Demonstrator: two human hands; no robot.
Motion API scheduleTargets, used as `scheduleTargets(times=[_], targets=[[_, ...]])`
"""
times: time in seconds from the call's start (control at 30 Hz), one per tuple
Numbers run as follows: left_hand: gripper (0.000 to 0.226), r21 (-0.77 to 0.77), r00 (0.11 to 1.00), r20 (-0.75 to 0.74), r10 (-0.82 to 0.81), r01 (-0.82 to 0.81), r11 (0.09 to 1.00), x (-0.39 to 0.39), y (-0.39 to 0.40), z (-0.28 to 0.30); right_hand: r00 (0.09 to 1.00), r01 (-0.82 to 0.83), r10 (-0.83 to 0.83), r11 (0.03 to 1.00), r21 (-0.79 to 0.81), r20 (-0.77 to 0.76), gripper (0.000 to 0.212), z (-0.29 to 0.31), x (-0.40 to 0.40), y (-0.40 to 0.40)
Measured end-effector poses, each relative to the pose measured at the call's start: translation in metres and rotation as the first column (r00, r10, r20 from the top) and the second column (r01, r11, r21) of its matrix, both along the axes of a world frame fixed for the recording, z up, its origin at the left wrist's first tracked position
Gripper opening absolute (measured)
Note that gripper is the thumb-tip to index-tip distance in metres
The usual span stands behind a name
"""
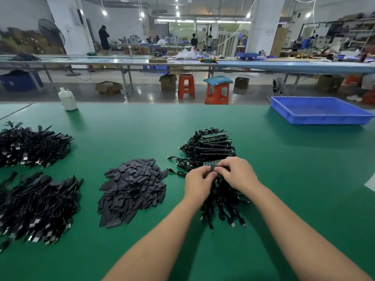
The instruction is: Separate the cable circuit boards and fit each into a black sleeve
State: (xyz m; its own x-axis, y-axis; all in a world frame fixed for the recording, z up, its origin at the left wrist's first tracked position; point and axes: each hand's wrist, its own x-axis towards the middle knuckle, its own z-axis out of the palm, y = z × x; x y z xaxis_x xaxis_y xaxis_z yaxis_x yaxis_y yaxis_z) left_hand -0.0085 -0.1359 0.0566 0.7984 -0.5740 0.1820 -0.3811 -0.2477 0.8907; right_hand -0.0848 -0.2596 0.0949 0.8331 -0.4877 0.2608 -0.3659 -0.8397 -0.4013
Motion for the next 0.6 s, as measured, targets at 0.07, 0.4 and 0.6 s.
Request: scheduleTargets(times=[0.07, 0.4, 0.6], targets=[[0.029, 0.026, 0.998, 0.018, 0.06, -0.06, 0.998, -0.003, -0.004, 0.0, 1.0, 0.028, -0.028, 1.0, -0.013, 0.011, 0.016, 0.0, 0.003, 0.002], [0.011, -0.084, 0.985, -0.013, 0.172, -0.173, 0.981, 0.007, 0.026, 0.007, 0.992, 0.096, -0.111, 0.969, -0.229, -0.055, 0.025, -0.011, -0.002, -0.03], [0.004, -0.081, 0.986, 0.162, 0.048, -0.035, 0.996, 0.02, 0.065, 0.031, 0.989, 0.14, -0.126, 0.966, -0.217, 0.078, 0.038, -0.019, -0.001, -0.018]])
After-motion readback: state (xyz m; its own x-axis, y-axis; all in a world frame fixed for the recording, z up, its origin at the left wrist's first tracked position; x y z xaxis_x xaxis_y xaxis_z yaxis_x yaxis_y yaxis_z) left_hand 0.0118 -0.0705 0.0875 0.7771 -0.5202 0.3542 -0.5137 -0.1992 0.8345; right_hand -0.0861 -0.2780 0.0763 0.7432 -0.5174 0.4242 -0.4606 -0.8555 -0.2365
